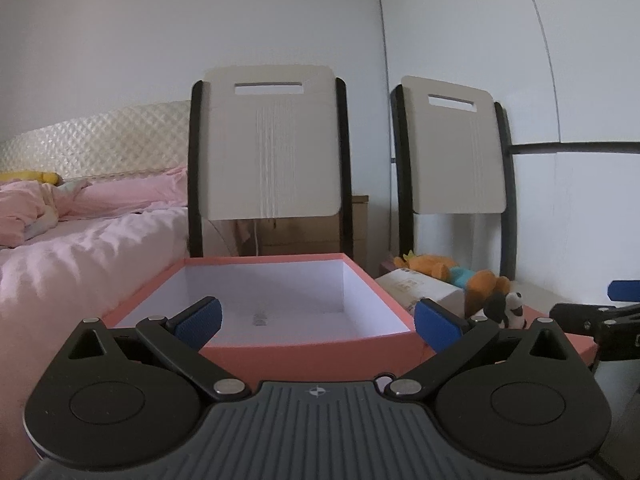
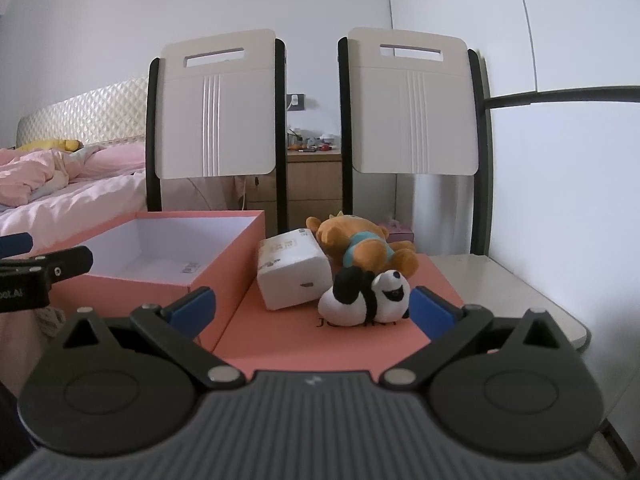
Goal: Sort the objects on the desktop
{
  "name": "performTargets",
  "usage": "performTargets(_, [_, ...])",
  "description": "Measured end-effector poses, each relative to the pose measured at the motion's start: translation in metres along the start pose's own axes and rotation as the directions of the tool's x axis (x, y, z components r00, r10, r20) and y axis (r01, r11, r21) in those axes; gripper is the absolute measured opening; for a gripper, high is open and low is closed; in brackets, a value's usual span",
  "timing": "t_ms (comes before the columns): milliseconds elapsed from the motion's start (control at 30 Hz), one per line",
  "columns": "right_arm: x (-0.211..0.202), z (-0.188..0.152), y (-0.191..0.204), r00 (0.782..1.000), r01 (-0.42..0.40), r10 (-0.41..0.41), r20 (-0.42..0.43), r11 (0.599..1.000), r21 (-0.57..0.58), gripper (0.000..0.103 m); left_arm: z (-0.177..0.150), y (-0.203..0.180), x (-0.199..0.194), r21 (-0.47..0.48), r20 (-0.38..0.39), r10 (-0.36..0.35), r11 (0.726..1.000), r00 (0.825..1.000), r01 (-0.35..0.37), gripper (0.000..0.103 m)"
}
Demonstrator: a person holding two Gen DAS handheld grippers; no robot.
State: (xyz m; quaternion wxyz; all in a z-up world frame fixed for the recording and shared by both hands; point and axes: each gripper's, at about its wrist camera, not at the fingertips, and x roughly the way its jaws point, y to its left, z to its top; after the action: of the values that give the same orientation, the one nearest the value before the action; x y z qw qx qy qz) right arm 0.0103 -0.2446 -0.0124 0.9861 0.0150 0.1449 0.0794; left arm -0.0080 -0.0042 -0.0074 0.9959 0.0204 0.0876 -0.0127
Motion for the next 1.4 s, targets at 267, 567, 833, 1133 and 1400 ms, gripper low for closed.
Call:
performTargets(267, [-0.0010, -0.0006, -0.0016, 1.000, 0.002, -0.002, 0.000, 1.000, 0.009, 0.103, -0.0007, 0.0020, 0.0000, -0.004, 0.039, 0.044, 0.999, 0.998, -0.043, 0.103])
performTargets(567, [-0.0008, 0.0000, -0.0036, 1.000, -0.001, 0.001, -0.001, 1.000, 0.015, 0.103, 0.0015, 0.0059, 0.0009, -0.017, 0.034, 0.042, 0.999, 0.999, -0.041, 0.103])
performTargets(833, [-0.0015, -0.0006, -0.0046, 1.000, -0.001, 0.001, 0.003, 1.000, 0.011, 0.103, 0.0017, 0.0052, -0.0011, 0.008, 0.028, 0.019, 1.000, 0.999, -0.019, 0.103])
performTargets(1133, [-0.0024, -0.0014, -0.0003, 1.000, 0.001, -0.001, -0.001, 1.000, 0.013, 0.103, -0.0022, 0.0029, -0.0013, 0.010, 0.015, 0.012, 1.000, 1.000, -0.012, 0.103])
performTargets(1400, [-0.0025, -0.0015, 0.0000, 1.000, -0.001, 0.001, -0.004, 1.000, 0.011, 0.103, -0.0039, 0.0008, -0.0001, 0.022, 0.006, 0.003, 1.000, 1.000, -0.004, 0.103])
